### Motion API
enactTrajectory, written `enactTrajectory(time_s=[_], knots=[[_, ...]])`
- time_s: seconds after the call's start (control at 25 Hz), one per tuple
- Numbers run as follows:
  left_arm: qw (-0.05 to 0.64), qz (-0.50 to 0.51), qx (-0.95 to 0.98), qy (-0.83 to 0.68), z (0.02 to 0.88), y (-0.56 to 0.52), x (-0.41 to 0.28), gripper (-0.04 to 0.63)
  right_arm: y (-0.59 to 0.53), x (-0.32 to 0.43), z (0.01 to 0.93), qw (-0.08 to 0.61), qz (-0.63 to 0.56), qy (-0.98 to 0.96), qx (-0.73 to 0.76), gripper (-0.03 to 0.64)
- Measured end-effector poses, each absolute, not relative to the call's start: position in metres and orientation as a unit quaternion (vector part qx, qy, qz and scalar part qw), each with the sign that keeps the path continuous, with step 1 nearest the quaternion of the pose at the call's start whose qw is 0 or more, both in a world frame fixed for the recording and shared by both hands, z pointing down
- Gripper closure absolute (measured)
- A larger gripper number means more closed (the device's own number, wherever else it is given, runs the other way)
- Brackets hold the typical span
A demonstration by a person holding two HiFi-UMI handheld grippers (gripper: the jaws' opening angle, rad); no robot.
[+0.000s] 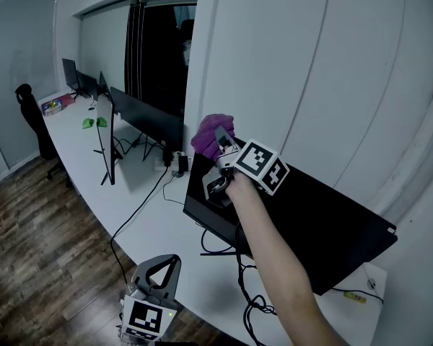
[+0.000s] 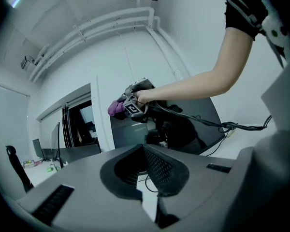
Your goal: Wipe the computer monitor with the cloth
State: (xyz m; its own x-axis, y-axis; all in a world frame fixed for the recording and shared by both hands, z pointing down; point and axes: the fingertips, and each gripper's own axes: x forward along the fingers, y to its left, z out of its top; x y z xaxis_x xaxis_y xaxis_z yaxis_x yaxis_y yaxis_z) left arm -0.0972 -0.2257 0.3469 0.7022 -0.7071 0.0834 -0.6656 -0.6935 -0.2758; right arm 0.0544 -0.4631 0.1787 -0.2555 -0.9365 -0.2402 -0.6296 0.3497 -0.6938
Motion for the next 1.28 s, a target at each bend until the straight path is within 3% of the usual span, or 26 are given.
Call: enactTrajectory(time_s=[1.28], knots=[[0.131, -0.074, -0.954, 0.258, 0.345, -0.16, 0.013, 0.59, -0.266, 0.237, 0.155, 0.316, -0.154, 0.693, -0.629, 0.532]])
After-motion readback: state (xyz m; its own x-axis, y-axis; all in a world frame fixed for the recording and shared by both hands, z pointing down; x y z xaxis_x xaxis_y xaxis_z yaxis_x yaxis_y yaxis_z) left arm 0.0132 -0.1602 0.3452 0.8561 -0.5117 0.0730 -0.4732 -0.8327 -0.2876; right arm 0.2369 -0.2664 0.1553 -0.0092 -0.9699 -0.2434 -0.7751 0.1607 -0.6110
